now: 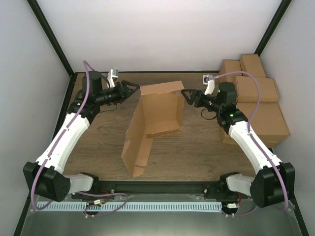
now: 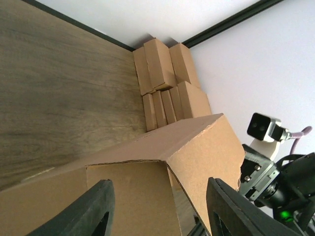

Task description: Fold the paper box

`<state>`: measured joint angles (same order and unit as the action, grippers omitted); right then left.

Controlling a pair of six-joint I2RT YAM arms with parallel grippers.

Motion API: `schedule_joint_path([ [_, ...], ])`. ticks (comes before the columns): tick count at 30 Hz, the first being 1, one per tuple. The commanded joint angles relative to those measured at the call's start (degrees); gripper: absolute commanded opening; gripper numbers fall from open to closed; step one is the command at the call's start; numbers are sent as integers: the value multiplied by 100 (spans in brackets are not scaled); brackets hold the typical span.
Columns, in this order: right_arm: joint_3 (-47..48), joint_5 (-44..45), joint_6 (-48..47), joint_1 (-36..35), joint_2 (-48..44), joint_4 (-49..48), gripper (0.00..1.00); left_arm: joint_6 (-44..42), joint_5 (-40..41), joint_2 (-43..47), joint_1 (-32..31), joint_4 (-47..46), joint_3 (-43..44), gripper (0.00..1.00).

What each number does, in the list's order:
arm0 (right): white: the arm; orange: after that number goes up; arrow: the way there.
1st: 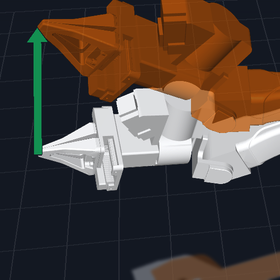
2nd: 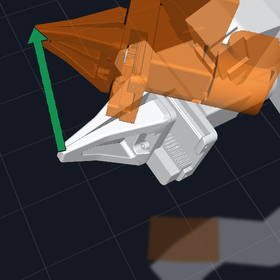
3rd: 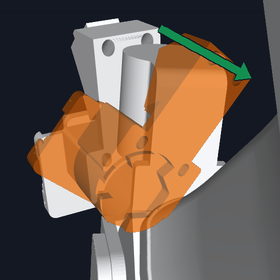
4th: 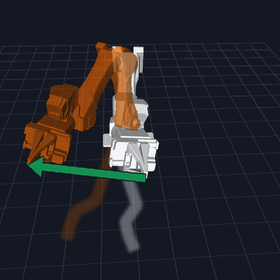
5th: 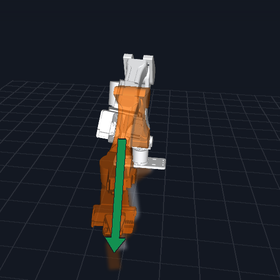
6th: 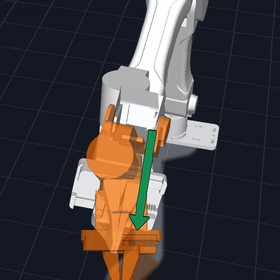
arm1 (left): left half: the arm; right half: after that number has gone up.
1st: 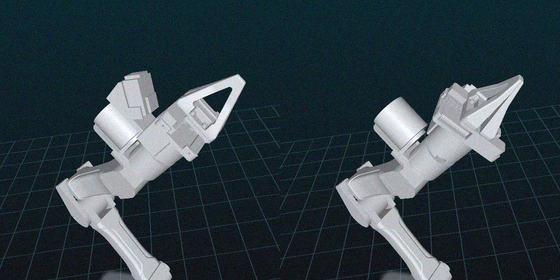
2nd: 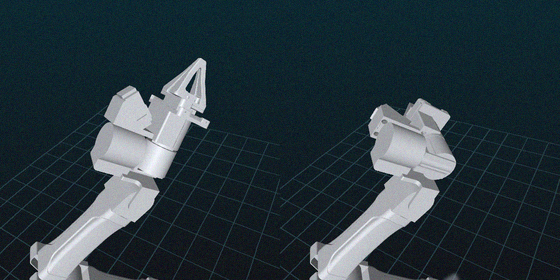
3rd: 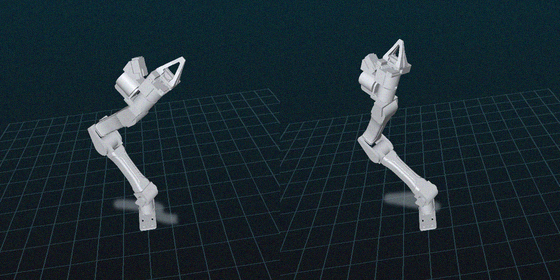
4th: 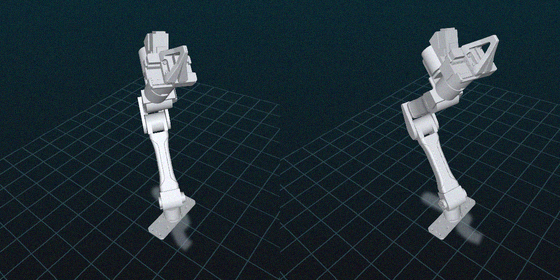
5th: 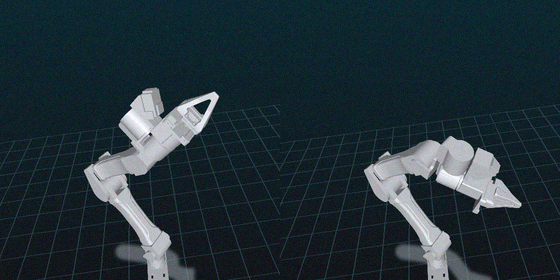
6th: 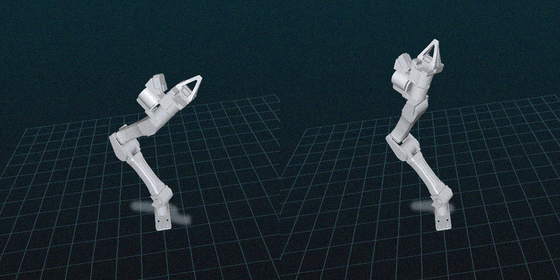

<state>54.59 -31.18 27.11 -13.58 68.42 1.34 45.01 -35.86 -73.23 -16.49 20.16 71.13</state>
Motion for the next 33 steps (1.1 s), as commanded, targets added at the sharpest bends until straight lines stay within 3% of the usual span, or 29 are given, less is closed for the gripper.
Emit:
schedule_joint_path([
  [1, 201, -368, 67, 41, 106, -68, 66, -53, 118, 97, 13, 16, -116, 51],
  [8, 177, -361, 37, 40, 259, -91, 66, 36, 385, 270, 24, -18, -462, 36],
  [14, 152, -607, 1, 41, 411, -96, 64, -19, -128, -19, -73, -293, -573, 44],
  [19, 73, -703, -77, 47, 449, -81, 63, -117, -215, -251, -230, -298, -499, 44],
  [33, -8, -900, -186, 48, 557, -64, 53, -278, -51, -444, -337, -120, -461, 25],
])
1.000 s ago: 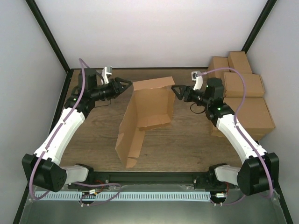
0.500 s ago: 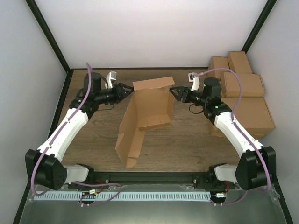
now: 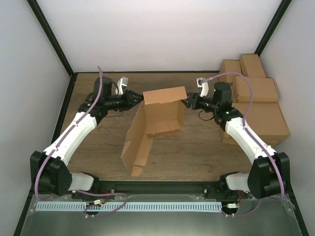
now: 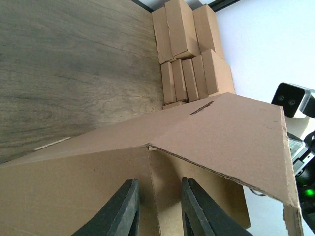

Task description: Fold the paper box

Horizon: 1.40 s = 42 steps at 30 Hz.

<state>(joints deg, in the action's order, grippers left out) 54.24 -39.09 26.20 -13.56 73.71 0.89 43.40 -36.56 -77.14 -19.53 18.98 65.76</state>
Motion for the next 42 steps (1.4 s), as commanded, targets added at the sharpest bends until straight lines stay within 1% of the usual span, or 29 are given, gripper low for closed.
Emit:
schedule_joint_path([
  [1, 26, -108, -96, 39, 17, -16, 53, -118, 29, -55, -32, 12, 71, 25],
  [7, 25, -130, -74, 40, -2, -23, 53, -116, 109, -81, -44, 42, 27, 22],
  [8, 33, -98, -76, 41, -28, -14, 53, -120, 131, -81, -50, 44, 25, 21],
  [11, -31, 196, -85, 44, -223, 28, 57, -108, 238, -48, -48, 74, 7, 20],
  [18, -191, 886, -156, 48, -855, 157, 59, -82, 275, -10, -43, 97, 50, 20],
  [24, -267, 1685, -248, 49, -1386, 375, 65, -77, 250, -2, -49, 79, 55, 20],
  [25, -246, 1804, -260, 47, -1417, 423, 67, -73, 250, 3, -50, 80, 54, 20],
  [28, -133, 2079, -247, 48, -1565, 492, 78, -68, 241, 11, -51, 79, 60, 20],
  [30, 7, 2009, -263, 50, -1587, 475, 85, -64, 238, 20, -44, 79, 60, 20],
  [32, 330, 1735, -313, 52, -1441, 539, 89, -68, 237, 24, -50, 79, 60, 20],
  [35, 1022, 925, -450, 48, -810, 1088, 95, -38, 237, 37, -54, 43, 55, 21],
  [36, 1261, 683, -515, 47, -559, 1308, 95, -27, 237, 33, -61, 32, 66, 21],
  [38, 1514, 306, -568, 54, -153, 1521, 92, -9, 251, 36, -84, 18, 77, 21],
  [41, 1493, -81, -537, 53, 185, 1550, 83, 26, 263, 33, -119, -17, 82, 21],
  [42, 1429, -206, -497, 47, 239, 1504, 82, 40, 270, 35, -136, -16, 80, 21],
])
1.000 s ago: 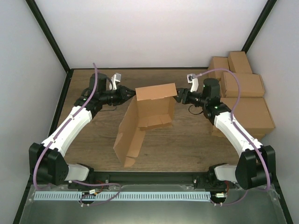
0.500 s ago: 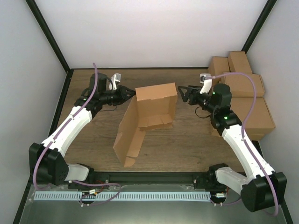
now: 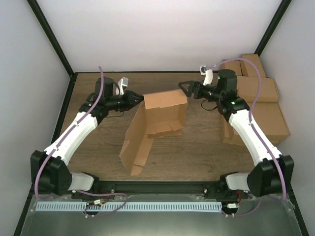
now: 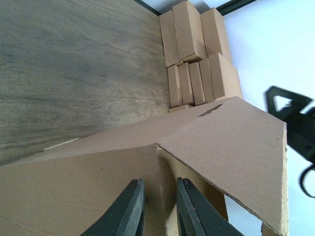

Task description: Fold the paper box

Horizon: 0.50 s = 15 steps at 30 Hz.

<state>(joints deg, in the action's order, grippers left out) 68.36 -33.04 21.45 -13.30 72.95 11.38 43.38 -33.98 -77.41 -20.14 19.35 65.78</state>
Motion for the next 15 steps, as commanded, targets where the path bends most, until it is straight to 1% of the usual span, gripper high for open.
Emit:
schedule_joint_path([
  [1, -79, -937, 39, 25, 349, 389, 80, 54, 26, 66, -85, -63, 84, 21],
  [5, -437, -1326, 274, 13, 333, 99, 75, 96, 101, 113, -127, -64, 75, 21],
  [8, -646, -1442, 369, 17, 246, -41, 66, 169, 187, 180, -152, -79, 44, 22],
  [10, -778, -1473, 435, 16, 197, -118, 62, 248, 262, 263, -158, -111, -8, 26],
  [15, -1027, -1471, 492, 12, 143, -279, 60, 540, 525, 641, -157, -216, -188, 37],
])
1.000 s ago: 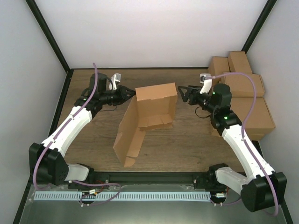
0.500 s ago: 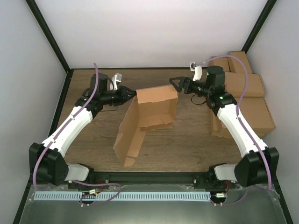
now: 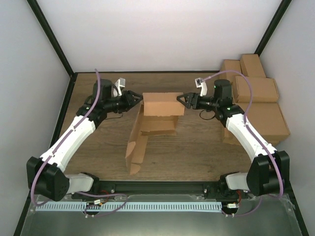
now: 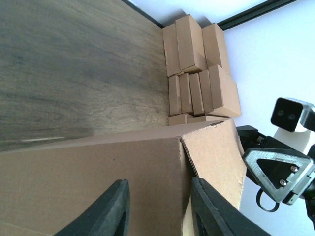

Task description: Fold the paper box

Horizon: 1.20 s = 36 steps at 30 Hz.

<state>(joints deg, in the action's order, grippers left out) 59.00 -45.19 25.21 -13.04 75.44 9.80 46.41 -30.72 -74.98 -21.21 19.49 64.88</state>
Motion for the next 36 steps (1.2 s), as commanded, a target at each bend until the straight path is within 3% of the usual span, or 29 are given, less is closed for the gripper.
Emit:
schedule_joint_path([
  [1, -103, -227, 120, -8, -102, -129, 60, 294, 277, 491, -55, -222, -125, 41],
  [6, -109, -206, 140, -13, -74, -202, 58, 407, 540, 745, -50, -102, -183, 55],
  [11, -57, -286, 177, -21, 11, -268, 56, 431, 385, 647, -50, -269, -304, 62],
  [28, -34, -175, 126, -334, 118, -174, 44, 330, -22, -78, -331, -476, -26, 42],
  [32, 9, 8, -48, -366, 145, -24, 45, 246, 62, -131, -357, -401, 27, 39],
  [36, 66, 545, -424, -375, 117, 247, 52, -28, 308, -202, -357, -23, 163, 39],
])
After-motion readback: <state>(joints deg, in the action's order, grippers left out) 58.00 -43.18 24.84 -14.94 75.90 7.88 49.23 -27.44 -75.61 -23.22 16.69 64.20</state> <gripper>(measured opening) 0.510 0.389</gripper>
